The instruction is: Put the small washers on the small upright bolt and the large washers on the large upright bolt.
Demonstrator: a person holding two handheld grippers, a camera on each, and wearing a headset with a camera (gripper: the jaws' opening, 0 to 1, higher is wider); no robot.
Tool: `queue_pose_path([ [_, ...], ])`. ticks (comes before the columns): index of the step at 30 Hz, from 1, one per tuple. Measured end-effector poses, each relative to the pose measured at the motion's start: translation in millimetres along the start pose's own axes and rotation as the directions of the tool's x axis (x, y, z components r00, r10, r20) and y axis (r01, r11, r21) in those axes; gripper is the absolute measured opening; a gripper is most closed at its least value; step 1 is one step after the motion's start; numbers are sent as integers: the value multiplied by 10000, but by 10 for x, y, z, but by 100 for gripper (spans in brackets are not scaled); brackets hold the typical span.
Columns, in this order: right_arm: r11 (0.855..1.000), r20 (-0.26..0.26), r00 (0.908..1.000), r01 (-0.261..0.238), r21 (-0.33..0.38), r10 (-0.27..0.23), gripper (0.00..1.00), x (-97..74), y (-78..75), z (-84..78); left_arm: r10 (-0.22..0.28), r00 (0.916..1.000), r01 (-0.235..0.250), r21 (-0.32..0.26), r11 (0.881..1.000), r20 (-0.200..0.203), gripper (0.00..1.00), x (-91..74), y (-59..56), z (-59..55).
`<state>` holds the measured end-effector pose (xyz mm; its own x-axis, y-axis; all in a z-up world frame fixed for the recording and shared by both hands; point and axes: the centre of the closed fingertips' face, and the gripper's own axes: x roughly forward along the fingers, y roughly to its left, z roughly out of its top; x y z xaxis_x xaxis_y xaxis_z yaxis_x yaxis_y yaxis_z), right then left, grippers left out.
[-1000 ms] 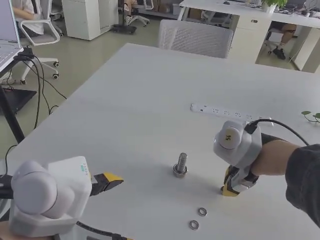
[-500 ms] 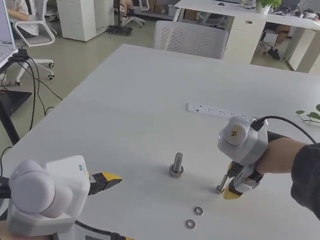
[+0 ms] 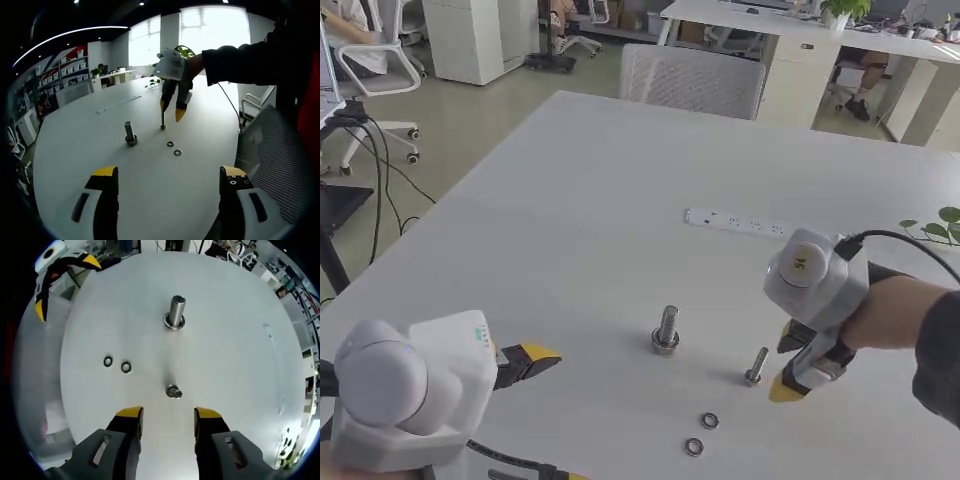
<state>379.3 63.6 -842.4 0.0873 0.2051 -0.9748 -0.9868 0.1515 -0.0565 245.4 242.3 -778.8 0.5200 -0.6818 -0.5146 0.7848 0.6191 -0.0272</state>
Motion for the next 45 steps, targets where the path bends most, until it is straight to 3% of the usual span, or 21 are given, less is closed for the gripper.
queue_pose_path([
  [11, 9997, -53, 9999, 100, 223, -99, 42, -76, 129, -184, -89, 10000, 88, 120, 9999, 39, 83, 21, -32, 38],
  [22, 9990, 65, 10000, 50, 443, -53, 41, -127, 307, -245, -210, 9998, 209, 252, 9995, 51, 83, 38, -50, 82],
  [34, 9994, 438, 9988, -228, 245, 217, 40, -115, 563, -45, -314, 9995, 311, 340, 9989, 90, 83, 40, -84, 104],
  [45, 9980, 591, 9970, -475, -421, 499, 35, -22, 671, 237, -267, 9996, 263, 333, 9991, 115, 82, 5, -102, 93],
])
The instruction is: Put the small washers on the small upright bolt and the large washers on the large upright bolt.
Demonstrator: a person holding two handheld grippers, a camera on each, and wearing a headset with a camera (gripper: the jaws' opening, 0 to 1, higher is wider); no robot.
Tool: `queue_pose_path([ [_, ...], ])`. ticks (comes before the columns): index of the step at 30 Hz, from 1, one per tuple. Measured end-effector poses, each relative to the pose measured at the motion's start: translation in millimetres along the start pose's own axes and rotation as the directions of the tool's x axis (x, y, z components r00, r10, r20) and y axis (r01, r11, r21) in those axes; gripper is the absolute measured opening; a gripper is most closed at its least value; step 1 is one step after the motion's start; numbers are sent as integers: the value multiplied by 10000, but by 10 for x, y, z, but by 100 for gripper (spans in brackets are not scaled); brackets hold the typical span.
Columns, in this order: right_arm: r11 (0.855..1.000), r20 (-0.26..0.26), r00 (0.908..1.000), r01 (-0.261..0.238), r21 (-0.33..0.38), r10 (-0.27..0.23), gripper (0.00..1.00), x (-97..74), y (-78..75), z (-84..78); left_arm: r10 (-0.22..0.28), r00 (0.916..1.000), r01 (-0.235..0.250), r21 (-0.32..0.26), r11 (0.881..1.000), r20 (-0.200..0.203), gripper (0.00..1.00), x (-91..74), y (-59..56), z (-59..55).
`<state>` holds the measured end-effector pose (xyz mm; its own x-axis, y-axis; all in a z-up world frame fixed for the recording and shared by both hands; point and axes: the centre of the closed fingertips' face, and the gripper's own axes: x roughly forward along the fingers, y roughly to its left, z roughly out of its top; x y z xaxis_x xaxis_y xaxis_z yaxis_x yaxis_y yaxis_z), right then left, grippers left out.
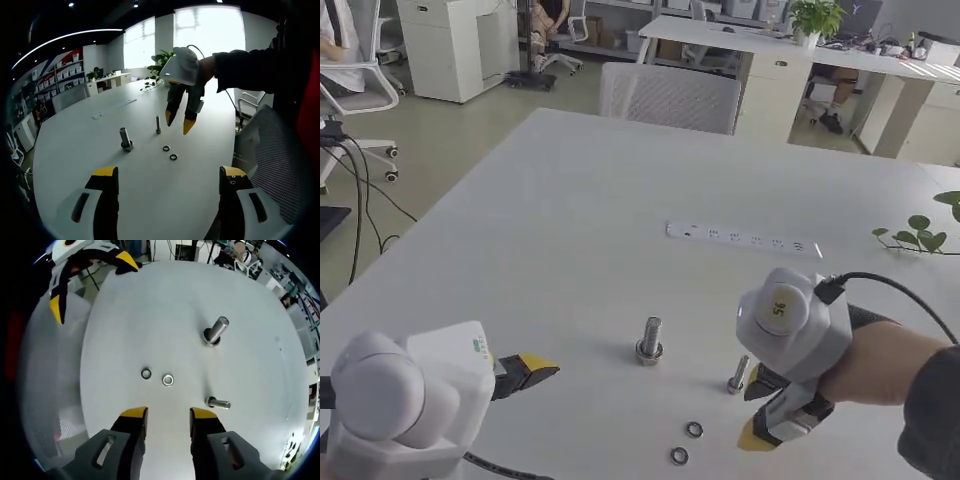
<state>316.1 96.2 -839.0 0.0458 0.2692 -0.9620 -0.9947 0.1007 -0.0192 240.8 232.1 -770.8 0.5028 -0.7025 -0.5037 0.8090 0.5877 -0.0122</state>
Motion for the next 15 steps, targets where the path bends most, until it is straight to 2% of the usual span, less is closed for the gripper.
queue_pose_path([
  [9, 9980, -73, 9999, -147, -620, 143, 30, 136, 12, 180, 75, 10000, -75, -31, 10000, -13, 82, -14, 9, -15],
  [15, 9950, -275, 9994, -238, -972, 212, 29, 241, 20, 227, 138, 9999, -138, -83, 9999, 5, 82, -28, 26, -31],
])
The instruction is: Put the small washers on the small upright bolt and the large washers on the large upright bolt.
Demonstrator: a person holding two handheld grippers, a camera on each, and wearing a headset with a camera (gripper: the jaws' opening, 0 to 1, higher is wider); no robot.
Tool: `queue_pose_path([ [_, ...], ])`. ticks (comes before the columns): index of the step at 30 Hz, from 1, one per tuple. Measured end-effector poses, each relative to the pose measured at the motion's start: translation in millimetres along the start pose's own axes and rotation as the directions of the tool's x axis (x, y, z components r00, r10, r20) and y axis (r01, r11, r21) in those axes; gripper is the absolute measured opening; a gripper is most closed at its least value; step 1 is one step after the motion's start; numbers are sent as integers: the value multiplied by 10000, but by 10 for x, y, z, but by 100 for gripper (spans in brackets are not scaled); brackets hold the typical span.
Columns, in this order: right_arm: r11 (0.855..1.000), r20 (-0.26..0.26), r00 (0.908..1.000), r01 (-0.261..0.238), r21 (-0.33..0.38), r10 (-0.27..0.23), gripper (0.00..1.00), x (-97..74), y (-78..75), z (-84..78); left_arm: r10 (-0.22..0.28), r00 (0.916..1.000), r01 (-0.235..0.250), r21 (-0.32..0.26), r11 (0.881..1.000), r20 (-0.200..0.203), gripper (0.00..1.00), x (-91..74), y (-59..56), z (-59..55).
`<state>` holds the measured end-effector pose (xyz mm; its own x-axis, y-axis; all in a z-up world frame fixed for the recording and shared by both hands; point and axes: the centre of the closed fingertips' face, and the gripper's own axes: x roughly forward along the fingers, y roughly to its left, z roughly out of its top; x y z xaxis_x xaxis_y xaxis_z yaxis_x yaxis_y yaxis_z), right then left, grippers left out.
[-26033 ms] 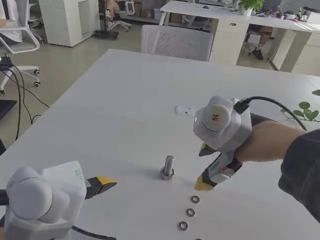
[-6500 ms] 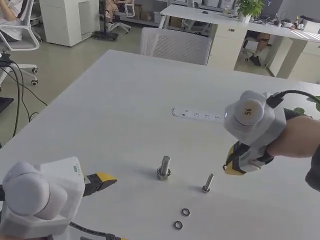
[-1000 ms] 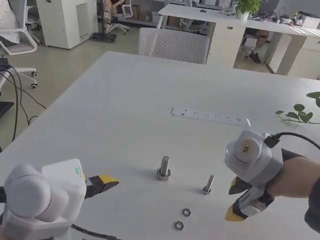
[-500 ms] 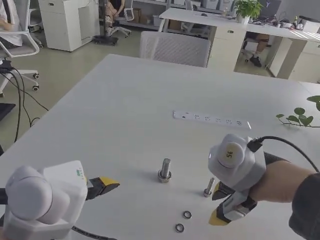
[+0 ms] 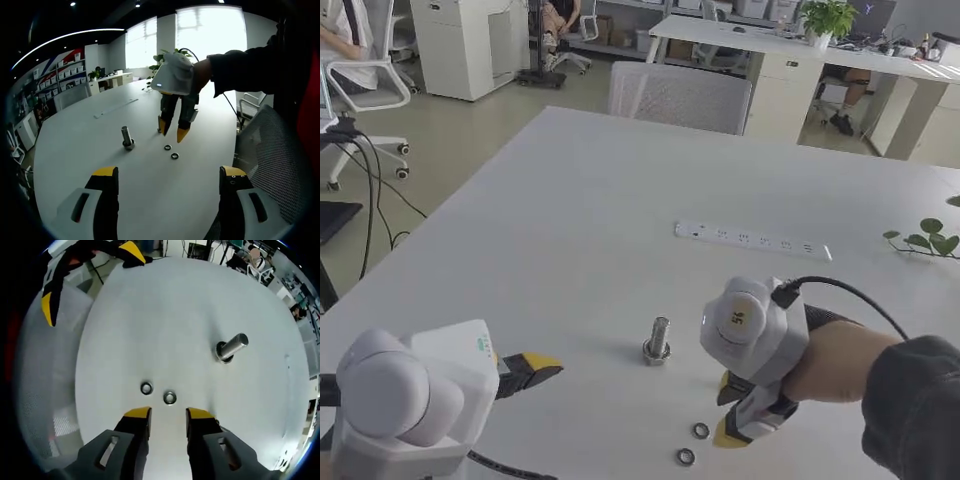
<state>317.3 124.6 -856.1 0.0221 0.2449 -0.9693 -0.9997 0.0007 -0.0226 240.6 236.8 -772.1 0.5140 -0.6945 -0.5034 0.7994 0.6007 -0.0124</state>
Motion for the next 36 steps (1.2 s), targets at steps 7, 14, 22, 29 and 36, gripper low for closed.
queue_pose_path([
  [7, 9997, -139, 9999, -86, -227, 83, 26, 86, -17, 22, 40, 10000, -40, -69, 10000, 7, 82, -17, 4, -17],
  [14, 9993, -201, 9997, -174, -328, 168, 24, 151, 2, 38, 81, 10000, -81, -116, 9999, 16, 82, -33, 9, -36],
  [22, 9993, -222, 9995, -211, -306, 205, 22, 202, -4, 22, 123, 9999, -122, -177, 9998, 19, 82, -40, 19, -48],
  [29, 9990, -267, 9994, -221, -383, 211, 19, 229, -20, 23, 114, 9999, -114, -217, 9997, 10, 82, -27, 22, -57],
  [36, 9987, -264, 9996, -139, -485, 126, 17, 232, -30, 38, 113, 9999, -113, -248, 9996, 13, 82, -24, 32, -64],
])
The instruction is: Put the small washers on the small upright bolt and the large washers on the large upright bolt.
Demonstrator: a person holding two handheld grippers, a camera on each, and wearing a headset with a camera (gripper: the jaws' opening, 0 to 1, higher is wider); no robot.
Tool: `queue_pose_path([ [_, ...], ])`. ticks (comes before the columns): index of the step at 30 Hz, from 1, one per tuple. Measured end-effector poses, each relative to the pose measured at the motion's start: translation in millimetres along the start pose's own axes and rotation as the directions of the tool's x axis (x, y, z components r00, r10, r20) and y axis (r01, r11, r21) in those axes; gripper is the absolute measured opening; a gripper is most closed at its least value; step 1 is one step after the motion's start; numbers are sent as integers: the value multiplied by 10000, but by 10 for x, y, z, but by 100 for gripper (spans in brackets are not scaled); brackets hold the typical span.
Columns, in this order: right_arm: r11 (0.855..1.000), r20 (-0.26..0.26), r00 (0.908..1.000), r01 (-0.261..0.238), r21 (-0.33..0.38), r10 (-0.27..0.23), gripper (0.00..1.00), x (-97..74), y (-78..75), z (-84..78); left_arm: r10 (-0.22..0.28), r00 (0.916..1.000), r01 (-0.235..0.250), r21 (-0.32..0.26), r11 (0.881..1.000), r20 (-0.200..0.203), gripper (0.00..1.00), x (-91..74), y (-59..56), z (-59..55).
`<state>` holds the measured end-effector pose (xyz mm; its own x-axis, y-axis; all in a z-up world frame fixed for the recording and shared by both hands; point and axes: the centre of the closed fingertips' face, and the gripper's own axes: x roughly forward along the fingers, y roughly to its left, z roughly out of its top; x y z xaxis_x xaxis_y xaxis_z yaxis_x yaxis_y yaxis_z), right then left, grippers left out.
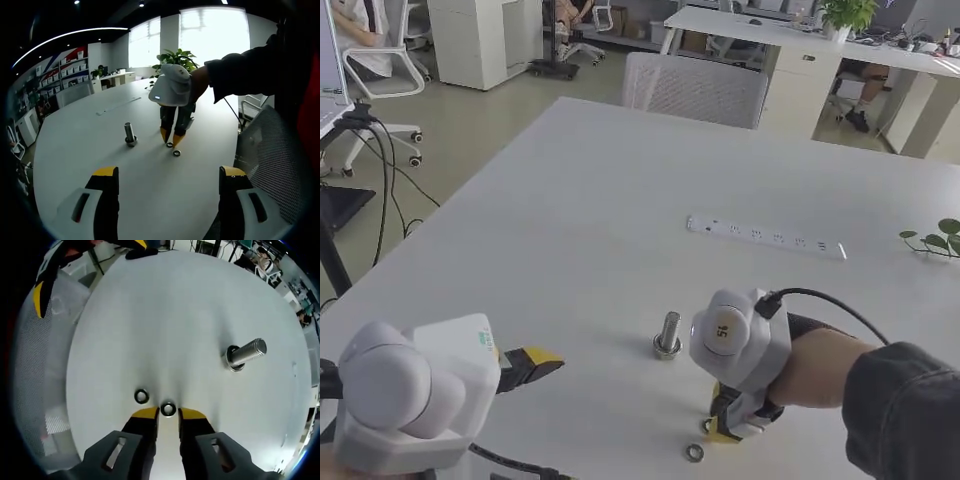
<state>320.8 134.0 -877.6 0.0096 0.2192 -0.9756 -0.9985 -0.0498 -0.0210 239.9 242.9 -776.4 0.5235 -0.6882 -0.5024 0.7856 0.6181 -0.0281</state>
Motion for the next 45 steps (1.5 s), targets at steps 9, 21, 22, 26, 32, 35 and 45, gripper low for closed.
queue_pose_path([
  [9, 9999, -11, 10000, 53, -117, -53, 14, 2, -20, 3, -14, 10000, 14, 15, 10000, 8, 82, 4, 17, 9],
  [21, 9998, -79, 10000, 35, -205, -37, 14, -4, -8, 1, -41, 10000, 41, 27, 10000, -6, 82, 8, 20, 16],
  [22, 9997, -126, 9999, 57, -238, -60, 14, -8, -9, -8, -25, 10000, 25, 52, 10000, -7, 82, 8, 23, 18],
  [26, 9998, -105, 9999, 52, -186, -54, 14, -25, 4, -18, -36, 10000, 36, 67, 10000, -11, 82, 13, 18, 24],
  [32, 9998, -135, 9998, 135, -122, -136, 14, -71, 10, -66, -43, 10000, 43, 86, 10000, 4, 82, 12, 14, 30],
  [35, 9999, -128, 9998, 139, -16, -139, 14, -114, 23, -104, -46, 10000, 45, 120, 9999, 28, 82, 15, 14, 39],
  [45, 9994, -287, 9993, 230, 266, -223, 14, -250, 65, -314, -141, 9999, 140, 171, 9998, 54, 82, 44, -6, 54],
])
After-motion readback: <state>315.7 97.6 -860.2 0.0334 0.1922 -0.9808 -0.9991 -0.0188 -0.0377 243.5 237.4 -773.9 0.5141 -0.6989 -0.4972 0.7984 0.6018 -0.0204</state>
